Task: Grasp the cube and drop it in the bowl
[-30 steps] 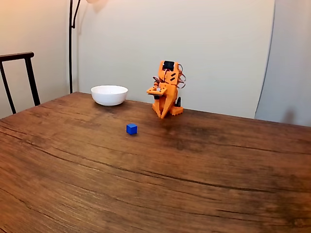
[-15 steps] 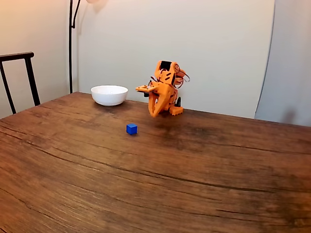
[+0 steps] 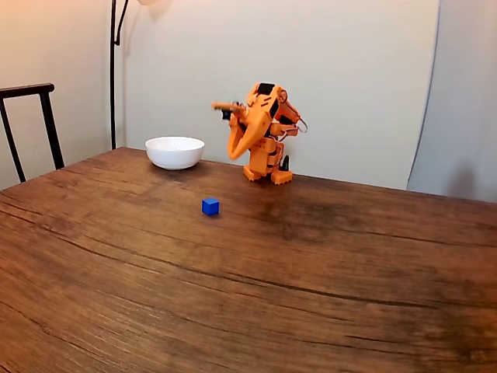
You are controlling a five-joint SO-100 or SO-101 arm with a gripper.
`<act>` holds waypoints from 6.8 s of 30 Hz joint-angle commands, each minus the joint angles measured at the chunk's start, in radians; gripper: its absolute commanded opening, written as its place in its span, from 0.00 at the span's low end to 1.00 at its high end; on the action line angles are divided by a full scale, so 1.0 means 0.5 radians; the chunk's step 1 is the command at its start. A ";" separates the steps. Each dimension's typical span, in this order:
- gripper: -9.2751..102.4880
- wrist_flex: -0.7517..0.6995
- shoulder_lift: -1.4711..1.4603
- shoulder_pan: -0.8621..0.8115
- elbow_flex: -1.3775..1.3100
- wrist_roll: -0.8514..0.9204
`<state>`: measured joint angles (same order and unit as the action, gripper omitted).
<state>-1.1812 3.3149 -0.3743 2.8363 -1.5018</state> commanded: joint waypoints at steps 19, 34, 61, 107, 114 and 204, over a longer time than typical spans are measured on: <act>0.14 0.034 -0.988 -0.150 -1.019 -0.120; 0.35 0.046 -2.427 0.178 -1.767 0.104; 0.60 0.635 -3.255 0.377 -1.743 0.273; 0.38 0.641 -3.596 0.264 -1.608 0.288; 0.30 0.641 -3.596 0.261 -1.608 0.285; 0.15 -1.034 -1.721 -1.687 -2.111 -1.264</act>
<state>-1.6950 2.4375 -1.1720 1.7779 -2.1077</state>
